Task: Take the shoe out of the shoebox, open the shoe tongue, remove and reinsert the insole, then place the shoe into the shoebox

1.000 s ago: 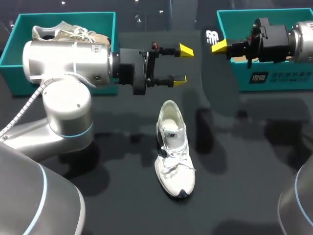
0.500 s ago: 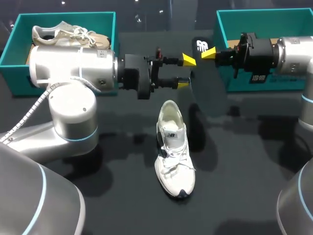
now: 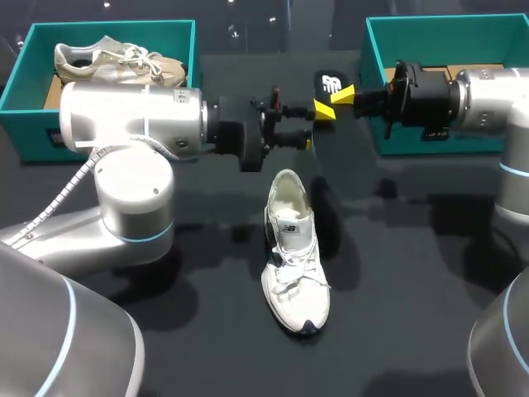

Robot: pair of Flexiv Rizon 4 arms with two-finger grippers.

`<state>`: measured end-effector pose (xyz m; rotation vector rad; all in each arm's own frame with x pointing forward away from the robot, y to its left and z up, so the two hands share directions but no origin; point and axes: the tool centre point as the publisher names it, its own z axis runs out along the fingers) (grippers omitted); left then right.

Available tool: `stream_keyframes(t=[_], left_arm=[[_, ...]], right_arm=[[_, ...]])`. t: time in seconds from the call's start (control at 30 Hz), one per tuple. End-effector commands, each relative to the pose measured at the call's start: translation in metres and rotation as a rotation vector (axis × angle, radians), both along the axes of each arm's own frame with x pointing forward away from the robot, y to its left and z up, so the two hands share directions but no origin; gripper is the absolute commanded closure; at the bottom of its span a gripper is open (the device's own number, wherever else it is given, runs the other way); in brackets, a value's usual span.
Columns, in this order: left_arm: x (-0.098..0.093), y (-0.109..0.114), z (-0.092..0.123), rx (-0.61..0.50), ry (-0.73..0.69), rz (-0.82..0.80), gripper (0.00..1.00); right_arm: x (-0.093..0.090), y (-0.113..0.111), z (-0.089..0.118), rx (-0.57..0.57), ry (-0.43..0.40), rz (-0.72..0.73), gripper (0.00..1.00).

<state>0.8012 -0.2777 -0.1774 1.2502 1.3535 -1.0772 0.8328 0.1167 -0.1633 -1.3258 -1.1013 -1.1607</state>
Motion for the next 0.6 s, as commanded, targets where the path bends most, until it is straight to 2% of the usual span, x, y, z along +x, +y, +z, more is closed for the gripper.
stream_keyframes(t=[0.03, 0.17, 0.33, 0.4, 0.43, 0.47, 0.6], left_arm=[[0.0031, -0.0067, -0.0016, 0.007, -0.008, 0.003, 0.60], [0.0047, -0.0074, -0.0029, 0.007, -0.011, 0.003, 0.60], [0.0057, -0.0091, -0.0036, 0.004, -0.015, -0.003, 0.69], [0.0055, -0.0099, -0.0036, 0.001, -0.016, -0.009, 0.84], [0.0053, -0.0103, -0.0035, 0.001, -0.017, -0.011, 0.96], [0.0051, -0.0105, -0.0035, 0.000, -0.019, -0.014, 1.00], [0.0036, -0.0094, -0.0039, 0.001, -0.022, -0.018, 1.00]], right_arm=[[0.0020, 0.0059, -0.0017, 0.002, 0.004, 0.006, 1.00], [0.0015, 0.0073, -0.0031, 0.004, 0.010, 0.011, 1.00], [0.0012, 0.0089, -0.0037, 0.003, 0.017, 0.016, 1.00], [0.0010, 0.0092, -0.0041, 0.003, 0.019, 0.017, 1.00], [0.0009, 0.0092, -0.0045, 0.003, 0.020, 0.017, 1.00], [0.0008, 0.0093, -0.0046, 0.003, 0.021, 0.016, 1.00], [0.0009, 0.0094, -0.0048, 0.005, 0.024, 0.015, 1.00]])
